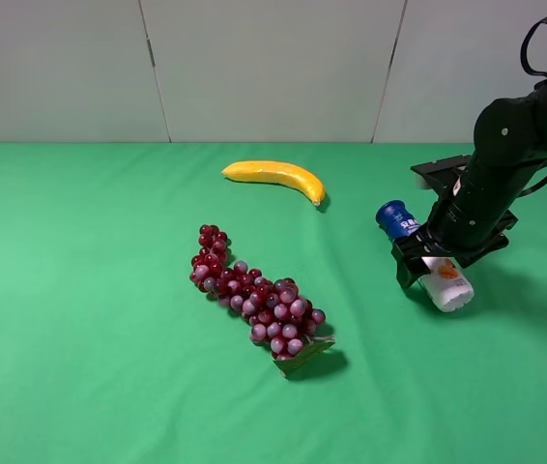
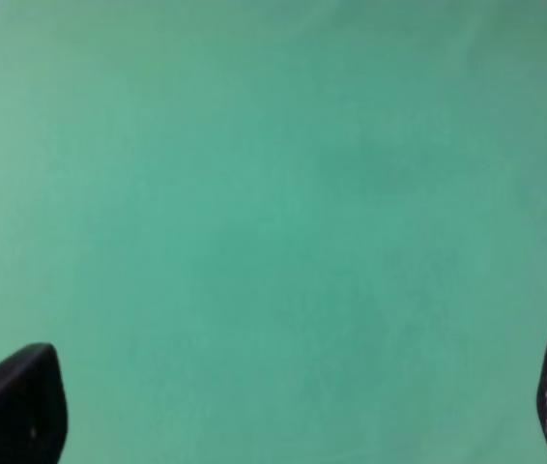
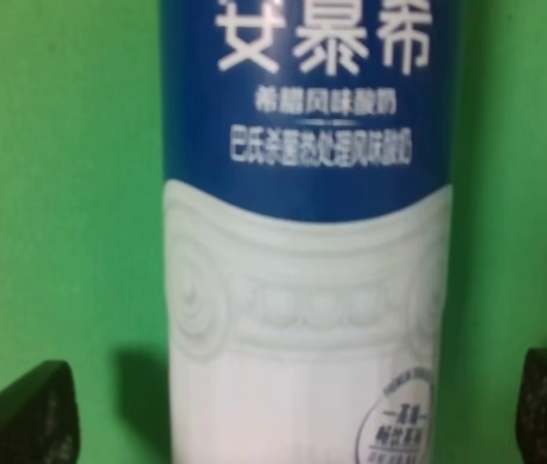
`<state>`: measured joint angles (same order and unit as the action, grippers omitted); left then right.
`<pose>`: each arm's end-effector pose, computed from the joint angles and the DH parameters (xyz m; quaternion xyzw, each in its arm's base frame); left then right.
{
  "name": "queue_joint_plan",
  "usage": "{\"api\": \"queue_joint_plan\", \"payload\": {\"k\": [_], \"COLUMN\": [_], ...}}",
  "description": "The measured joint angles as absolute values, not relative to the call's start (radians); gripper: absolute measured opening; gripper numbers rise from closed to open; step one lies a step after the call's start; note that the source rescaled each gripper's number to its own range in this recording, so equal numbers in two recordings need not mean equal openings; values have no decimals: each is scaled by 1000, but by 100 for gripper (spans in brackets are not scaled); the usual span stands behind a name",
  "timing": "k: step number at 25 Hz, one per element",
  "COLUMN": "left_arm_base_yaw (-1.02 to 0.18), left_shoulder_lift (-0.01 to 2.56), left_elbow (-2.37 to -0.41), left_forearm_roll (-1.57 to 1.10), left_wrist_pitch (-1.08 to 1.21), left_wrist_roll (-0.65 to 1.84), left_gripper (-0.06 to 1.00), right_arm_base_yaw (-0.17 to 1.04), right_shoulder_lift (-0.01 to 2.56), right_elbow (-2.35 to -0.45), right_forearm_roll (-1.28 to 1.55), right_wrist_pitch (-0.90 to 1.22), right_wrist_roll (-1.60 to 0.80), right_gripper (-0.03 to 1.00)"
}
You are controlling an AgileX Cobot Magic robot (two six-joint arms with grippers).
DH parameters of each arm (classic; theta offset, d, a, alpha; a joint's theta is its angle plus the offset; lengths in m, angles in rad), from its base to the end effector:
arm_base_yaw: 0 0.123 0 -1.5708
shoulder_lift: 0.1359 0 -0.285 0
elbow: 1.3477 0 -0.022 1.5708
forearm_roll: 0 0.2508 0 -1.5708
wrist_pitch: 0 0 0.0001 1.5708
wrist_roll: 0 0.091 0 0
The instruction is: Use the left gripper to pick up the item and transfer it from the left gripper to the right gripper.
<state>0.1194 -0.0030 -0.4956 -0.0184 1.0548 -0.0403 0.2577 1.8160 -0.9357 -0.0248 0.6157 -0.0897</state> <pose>-0.0043 -0.0020 0.2765 -0.0676 0.8493 0.0115 0.5234 0.3023 0.0783 0.1345 -0.1816 0.9800 -0.0011 0.0813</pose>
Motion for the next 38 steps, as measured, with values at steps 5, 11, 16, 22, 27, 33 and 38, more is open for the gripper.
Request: {"api": "queue_joint_plan", "payload": {"k": [5, 11, 16, 22, 27, 33, 38], "left_arm_base_yaw": [119, 119, 119, 119, 119, 119, 119], "left_shoulder_lift": [-3, -3, -3, -3, -3, -3, -3], "left_elbow": [-496, -496, -496, -496, -496, -496, -496], "left_forearm_roll": [-18, -18, -18, -18, -18, -18, -18], "left_wrist_pitch": [1055, 1055, 1055, 1055, 1054, 1054, 1054], "left_wrist_roll": [-40, -40, -40, -40, -40, -40, -40], "left_gripper": [98, 98, 98, 98, 98, 98, 98], "right_arm_base_yaw": [258, 258, 258, 258, 258, 258, 258], "right_shoulder_lift": [1816, 1807, 1756, 1650, 1536, 1375, 1216], "right_elbow": [-936, -984, -1106, -1164, -1164, -1164, -1164], "right_forearm_roll": [-25, -25, -25, -25, -24, -24, -24], "right_wrist_pitch": [614, 697, 843, 956, 1061, 1183, 1206], "right_wrist_roll": [-90, -89, -87, -60, -51, -16, 22], "right_gripper": [100, 100, 100, 100, 100, 100, 100]}}
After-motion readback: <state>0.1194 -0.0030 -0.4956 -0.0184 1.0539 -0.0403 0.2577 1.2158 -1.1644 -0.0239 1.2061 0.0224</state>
